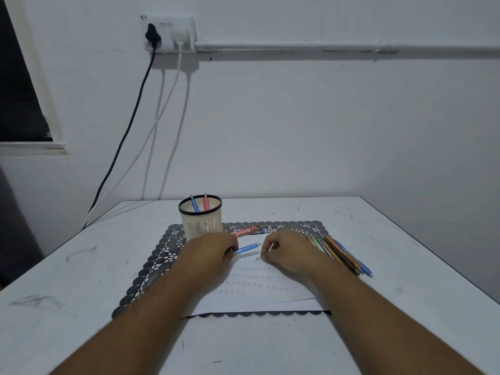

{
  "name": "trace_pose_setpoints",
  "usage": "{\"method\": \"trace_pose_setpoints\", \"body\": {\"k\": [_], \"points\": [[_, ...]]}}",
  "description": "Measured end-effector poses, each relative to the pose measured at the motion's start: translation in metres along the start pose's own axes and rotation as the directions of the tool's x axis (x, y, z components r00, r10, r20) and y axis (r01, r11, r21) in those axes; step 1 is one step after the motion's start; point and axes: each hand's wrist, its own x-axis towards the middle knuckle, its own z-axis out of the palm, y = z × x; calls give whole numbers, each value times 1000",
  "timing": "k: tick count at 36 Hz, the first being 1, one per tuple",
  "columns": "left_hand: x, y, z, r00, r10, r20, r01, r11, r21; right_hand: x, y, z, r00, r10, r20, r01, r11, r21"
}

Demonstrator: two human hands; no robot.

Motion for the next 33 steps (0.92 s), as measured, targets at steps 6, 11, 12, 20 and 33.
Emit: {"method": "trace_pose_setpoints", "body": {"k": [6,11,12,20,33], "points": [[-1,0,-1,1000,-4,19,4,1000,17,-1,-2,-4,1000,12,5,-12,1000,-26],[-1,1,-3,998,-9,66,8,1000,23,-4,-2,-6,1000,19,0,-19,1000,-17],[0,1,-3,997,-9,73,8,1000,24,-4,-2,-5,1000,14,-3,-14,1000,-11],[0,2,-4,996,-24,81,22,999,26,-2,-3,0,1000,-9,26,10,998,-61],[1,-1,-1,999,7,40,-8,999,34,-2,-3,-5,994,-55,-93,74,972,223]]}}
